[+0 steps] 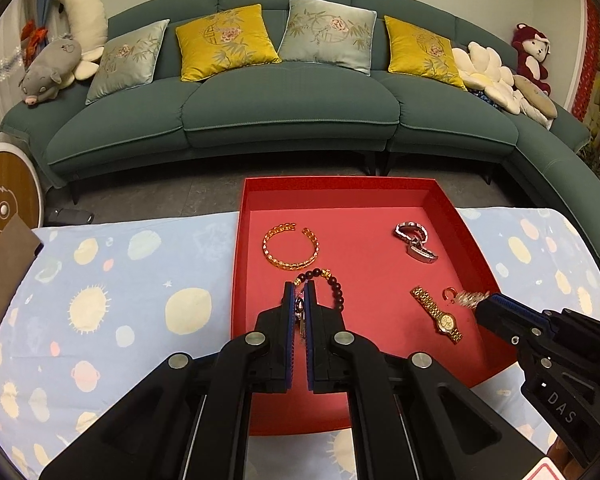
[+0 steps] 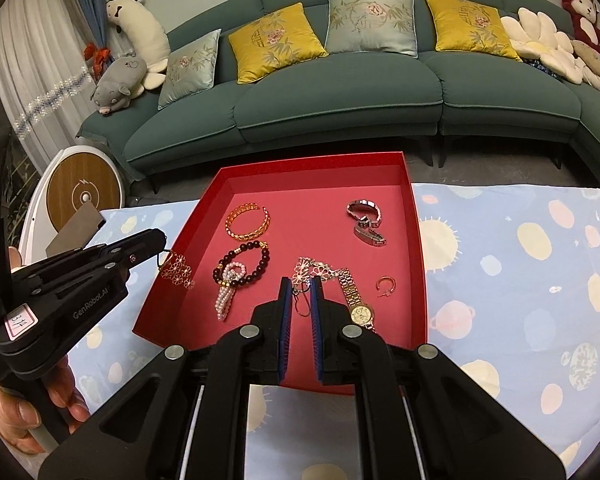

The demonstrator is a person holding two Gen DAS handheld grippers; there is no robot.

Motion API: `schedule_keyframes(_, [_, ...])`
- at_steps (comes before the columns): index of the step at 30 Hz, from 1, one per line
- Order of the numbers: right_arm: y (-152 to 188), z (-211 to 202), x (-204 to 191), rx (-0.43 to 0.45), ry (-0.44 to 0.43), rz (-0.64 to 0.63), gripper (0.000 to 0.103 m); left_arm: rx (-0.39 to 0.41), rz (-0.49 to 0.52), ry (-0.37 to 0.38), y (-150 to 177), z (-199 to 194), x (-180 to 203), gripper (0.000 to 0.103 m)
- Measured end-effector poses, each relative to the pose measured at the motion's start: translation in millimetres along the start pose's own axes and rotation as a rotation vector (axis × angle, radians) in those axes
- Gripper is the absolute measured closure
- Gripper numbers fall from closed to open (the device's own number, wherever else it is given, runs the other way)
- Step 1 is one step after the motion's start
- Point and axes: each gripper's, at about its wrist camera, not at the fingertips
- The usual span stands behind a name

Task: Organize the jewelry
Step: 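Open both tools to release the silver earrings into the red tray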

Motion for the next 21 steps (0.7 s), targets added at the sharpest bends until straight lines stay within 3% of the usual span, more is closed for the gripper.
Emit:
schedule_keyframes(6, [-1,-1,1,0.01,0.012,-0.001,0.092,-0.016,-0.002,-0.024,3,7,-2,0.094])
schedule_keyframes(9, [-4,-5,0,0.023,0.006,0.002,0.091,-0.004,-0.011,-0.042,2,3,-4,0.071])
schedule_keyframes(10, [-6,-7,-1,0.032,0.006,0.002,0.088,0.011,-0.012,-0.054,1,0,-5,0.058])
schedule_keyframes(11, [-8,-10,-2,0.046,0.007,0.003,0.08,0.026,-0.012,-0.062,0,-3,-5,0.052])
schedule_keyframes(13, [-12,-18,-5,0.075,0.005,-0.005,0.075,0.045,-0.004,-0.067,-3,-9,-4,0.05])
schedule_keyframes(21, [-27,-55,-6,0.154,-0.022,0.018,0.074,0.073,0.01,-0.054,-9,-33,5,0.05])
Point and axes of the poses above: each gripper's, at about its wrist camera, not at the fingertips, and z roughly the way its jaws point, x to its right, y to its underside, and after that the axes turned 14 degrees about x, right-handed
